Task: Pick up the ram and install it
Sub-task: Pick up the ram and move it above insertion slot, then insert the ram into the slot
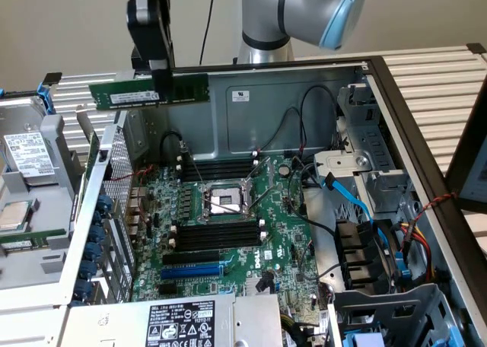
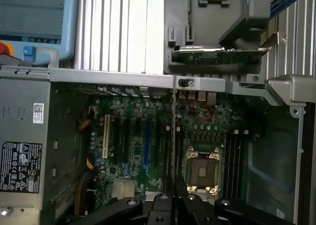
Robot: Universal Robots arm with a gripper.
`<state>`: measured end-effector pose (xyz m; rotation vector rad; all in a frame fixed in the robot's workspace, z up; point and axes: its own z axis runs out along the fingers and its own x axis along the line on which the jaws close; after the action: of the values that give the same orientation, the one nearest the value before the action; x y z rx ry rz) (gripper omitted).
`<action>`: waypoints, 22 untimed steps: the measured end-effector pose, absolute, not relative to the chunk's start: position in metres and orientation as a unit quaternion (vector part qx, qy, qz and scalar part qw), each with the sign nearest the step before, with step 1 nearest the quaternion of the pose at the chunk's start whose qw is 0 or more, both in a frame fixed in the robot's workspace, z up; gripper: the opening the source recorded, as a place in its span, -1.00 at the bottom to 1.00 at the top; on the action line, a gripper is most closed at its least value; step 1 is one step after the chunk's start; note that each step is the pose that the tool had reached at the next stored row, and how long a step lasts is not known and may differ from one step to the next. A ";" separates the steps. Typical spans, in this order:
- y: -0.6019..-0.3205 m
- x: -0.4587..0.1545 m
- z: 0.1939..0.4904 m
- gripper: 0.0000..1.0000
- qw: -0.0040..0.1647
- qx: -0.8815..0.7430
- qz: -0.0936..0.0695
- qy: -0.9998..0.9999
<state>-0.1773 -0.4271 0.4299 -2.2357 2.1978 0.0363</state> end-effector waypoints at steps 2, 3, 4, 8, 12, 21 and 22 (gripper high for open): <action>-0.427 -0.173 0.428 -0.75 0.004 -0.713 0.011 0.701; -0.427 -0.173 0.427 -0.75 0.004 -0.712 0.011 0.702; -0.427 -0.172 0.426 -0.75 0.004 -0.710 0.011 0.704; -0.427 -0.172 0.422 -0.75 0.004 -0.697 0.011 0.717; -0.427 -0.162 0.417 -0.75 0.004 -0.694 0.011 0.719; -0.406 -0.124 0.391 -0.75 0.006 -0.698 0.010 0.716; -0.406 -0.123 0.390 -0.75 0.006 -0.698 0.010 0.716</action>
<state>-0.1232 -0.4056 0.3895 -2.1845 2.2413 0.0303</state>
